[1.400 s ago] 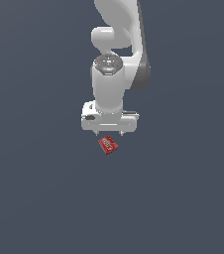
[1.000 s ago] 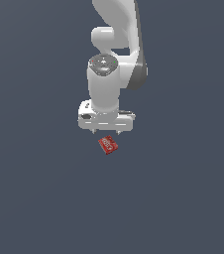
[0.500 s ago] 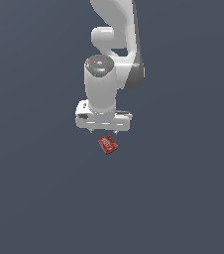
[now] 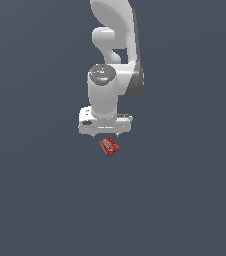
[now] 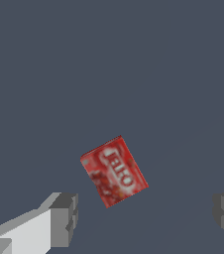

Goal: Pick up the object and move it to a goal position.

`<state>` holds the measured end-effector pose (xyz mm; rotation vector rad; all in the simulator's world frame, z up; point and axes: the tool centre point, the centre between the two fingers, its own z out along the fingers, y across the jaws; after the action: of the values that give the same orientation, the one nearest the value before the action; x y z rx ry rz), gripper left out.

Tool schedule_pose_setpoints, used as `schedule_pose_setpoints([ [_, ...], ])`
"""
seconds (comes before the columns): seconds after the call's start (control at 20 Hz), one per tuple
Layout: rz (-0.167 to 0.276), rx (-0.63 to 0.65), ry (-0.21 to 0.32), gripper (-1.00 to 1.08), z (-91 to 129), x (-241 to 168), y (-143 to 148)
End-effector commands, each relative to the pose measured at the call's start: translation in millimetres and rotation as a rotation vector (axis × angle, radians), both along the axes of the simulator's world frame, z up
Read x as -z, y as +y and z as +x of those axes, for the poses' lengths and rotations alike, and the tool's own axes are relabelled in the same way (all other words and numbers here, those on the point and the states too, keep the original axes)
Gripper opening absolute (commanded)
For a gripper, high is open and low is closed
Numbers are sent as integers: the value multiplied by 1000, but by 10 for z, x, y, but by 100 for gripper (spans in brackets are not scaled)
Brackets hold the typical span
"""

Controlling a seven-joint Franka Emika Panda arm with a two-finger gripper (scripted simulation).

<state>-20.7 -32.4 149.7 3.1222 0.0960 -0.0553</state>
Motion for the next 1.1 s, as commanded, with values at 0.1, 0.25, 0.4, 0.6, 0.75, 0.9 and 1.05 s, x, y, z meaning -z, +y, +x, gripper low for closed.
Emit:
schedule_pose_setpoints([
  [0.1, 4, -105, -5, 100, -46, 194, 17],
  [0.25, 8, -190, -9, 100, -88, 346, 35],
  [0.4, 13, -272, -14, 100, -134, 489, 56],
  [0.6, 18, -362, -20, 100, -189, 639, 82],
  [0.75, 21, -413, -24, 100, -223, 723, 100],
  [0.9, 24, -451, -27, 100, -249, 785, 113],
  [1.05, 26, -476, -29, 100, -266, 824, 122],
])
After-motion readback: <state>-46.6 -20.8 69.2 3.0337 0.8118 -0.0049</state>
